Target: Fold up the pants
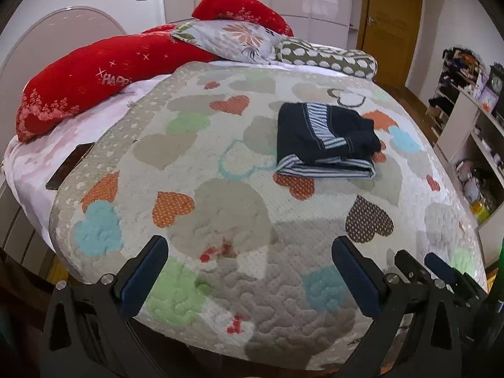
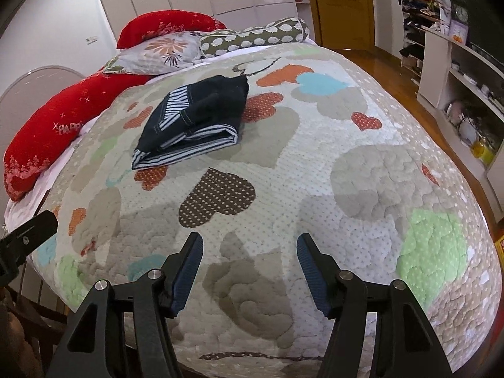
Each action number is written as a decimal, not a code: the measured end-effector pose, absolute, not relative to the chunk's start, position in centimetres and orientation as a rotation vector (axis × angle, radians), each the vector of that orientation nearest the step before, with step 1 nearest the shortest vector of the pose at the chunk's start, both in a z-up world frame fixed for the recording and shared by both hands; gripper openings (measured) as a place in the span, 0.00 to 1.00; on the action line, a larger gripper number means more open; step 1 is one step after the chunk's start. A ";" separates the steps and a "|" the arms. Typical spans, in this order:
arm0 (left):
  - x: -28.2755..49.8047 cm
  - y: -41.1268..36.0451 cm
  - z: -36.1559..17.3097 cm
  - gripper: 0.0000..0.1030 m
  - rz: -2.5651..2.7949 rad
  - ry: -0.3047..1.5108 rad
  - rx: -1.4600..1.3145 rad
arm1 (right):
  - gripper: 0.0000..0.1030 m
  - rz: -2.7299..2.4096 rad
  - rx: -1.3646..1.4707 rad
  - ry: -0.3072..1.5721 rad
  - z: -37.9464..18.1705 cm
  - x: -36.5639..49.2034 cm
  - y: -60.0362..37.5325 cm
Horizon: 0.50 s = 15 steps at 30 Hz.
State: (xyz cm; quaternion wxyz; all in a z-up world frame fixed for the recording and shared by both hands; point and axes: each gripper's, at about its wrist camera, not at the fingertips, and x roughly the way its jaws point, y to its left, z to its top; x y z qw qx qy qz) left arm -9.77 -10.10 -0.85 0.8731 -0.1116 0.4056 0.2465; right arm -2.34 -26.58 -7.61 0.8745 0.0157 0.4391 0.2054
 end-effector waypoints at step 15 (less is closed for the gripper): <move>-9.3 -10.1 -2.2 1.00 0.481 0.904 -0.260 | 0.67 0.408 0.023 0.942 -8.5 -2.2 -26.6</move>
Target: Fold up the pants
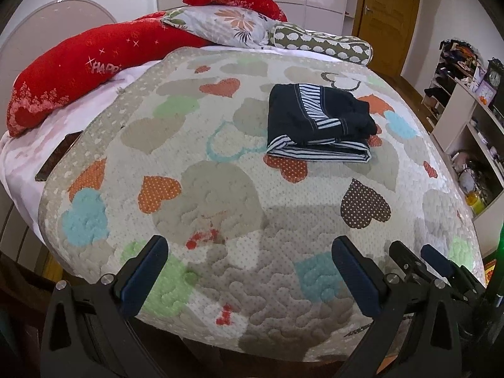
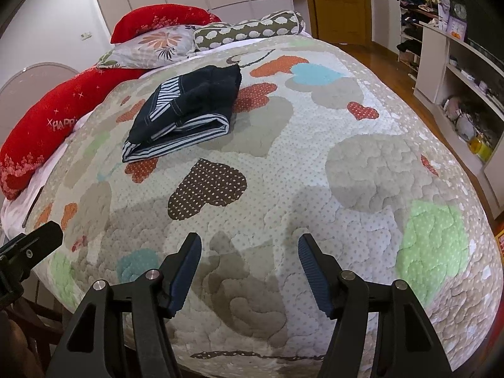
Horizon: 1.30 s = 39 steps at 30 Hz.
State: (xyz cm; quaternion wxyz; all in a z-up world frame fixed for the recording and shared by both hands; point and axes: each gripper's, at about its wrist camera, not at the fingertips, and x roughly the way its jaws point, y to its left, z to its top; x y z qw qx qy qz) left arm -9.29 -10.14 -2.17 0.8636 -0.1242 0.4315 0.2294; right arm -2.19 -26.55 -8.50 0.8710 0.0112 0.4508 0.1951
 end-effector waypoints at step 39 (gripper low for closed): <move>-8.7 -10.7 -3.5 1.00 0.435 0.952 -0.257 | 0.69 0.371 0.003 0.922 -8.9 -2.1 -26.8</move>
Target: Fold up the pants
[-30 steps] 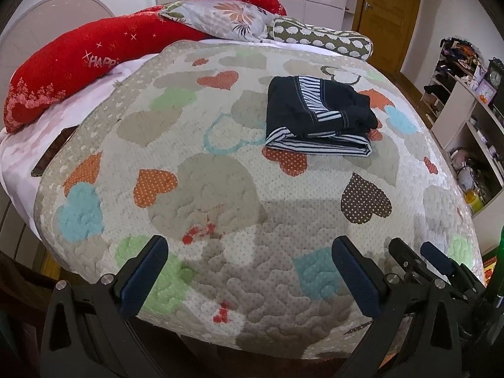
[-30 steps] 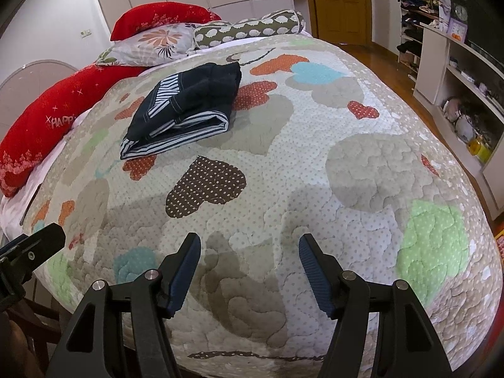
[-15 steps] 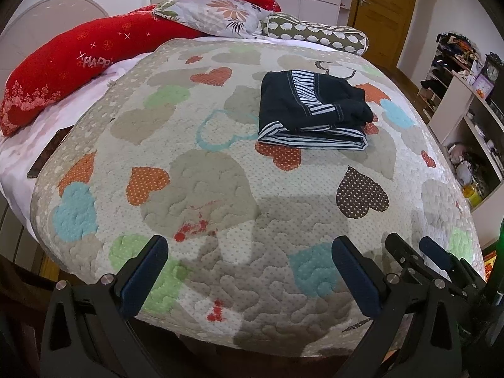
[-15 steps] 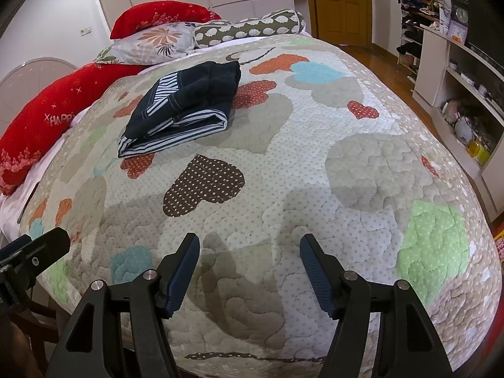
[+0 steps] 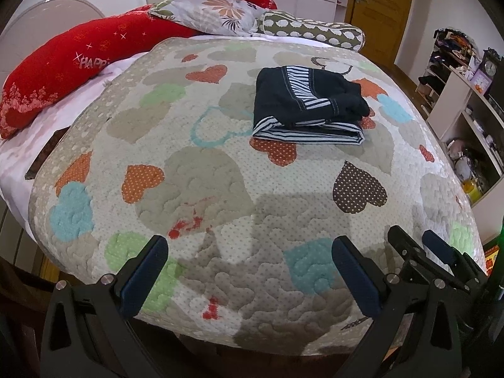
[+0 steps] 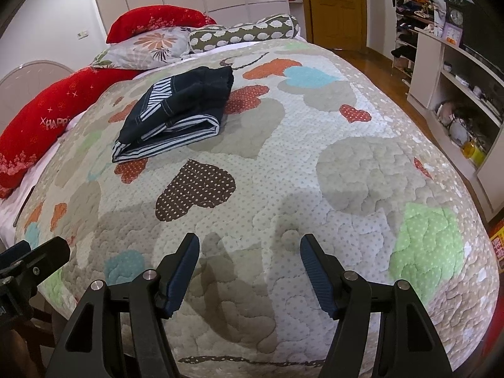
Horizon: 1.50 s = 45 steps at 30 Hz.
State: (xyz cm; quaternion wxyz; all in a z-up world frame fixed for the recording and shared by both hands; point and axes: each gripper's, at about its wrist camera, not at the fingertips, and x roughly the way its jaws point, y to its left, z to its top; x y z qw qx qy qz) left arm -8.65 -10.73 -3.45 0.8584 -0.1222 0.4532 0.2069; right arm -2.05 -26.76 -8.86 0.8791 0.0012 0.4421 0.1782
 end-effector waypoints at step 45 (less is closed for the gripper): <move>-8.4 -10.4 -4.9 1.00 0.412 0.991 -0.273 | 0.72 0.373 -0.020 0.916 -9.2 -2.1 -26.5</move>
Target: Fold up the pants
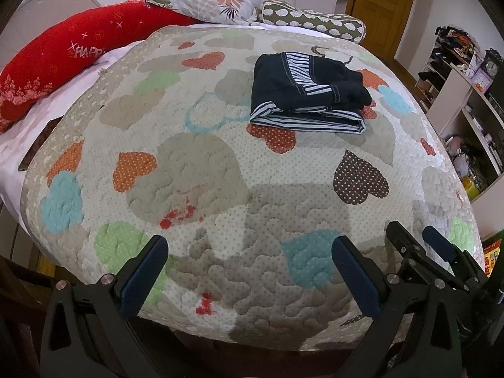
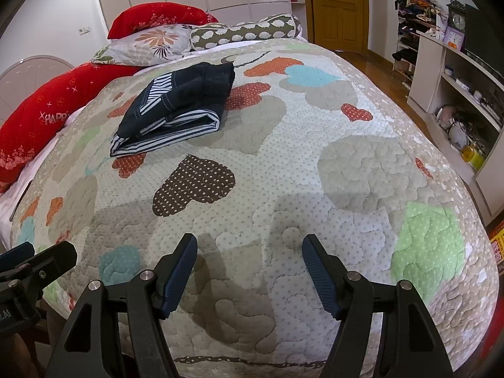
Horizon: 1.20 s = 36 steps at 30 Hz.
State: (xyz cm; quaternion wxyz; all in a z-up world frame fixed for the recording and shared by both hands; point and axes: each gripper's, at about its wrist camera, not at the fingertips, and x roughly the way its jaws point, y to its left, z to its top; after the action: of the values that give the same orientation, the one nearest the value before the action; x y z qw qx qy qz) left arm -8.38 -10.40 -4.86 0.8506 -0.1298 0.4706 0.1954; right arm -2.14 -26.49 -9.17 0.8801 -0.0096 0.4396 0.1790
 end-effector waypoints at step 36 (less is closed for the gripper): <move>-8.3 -10.6 -5.4 1.00 0.396 1.009 -0.278 | 0.75 0.368 -0.028 0.915 -9.6 -2.0 -26.4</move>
State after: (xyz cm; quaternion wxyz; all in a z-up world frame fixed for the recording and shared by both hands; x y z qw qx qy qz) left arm -8.27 -10.64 -5.37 0.8476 -0.1319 0.4786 0.1877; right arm -2.03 -26.41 -9.61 0.8808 -0.0135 0.4390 0.1768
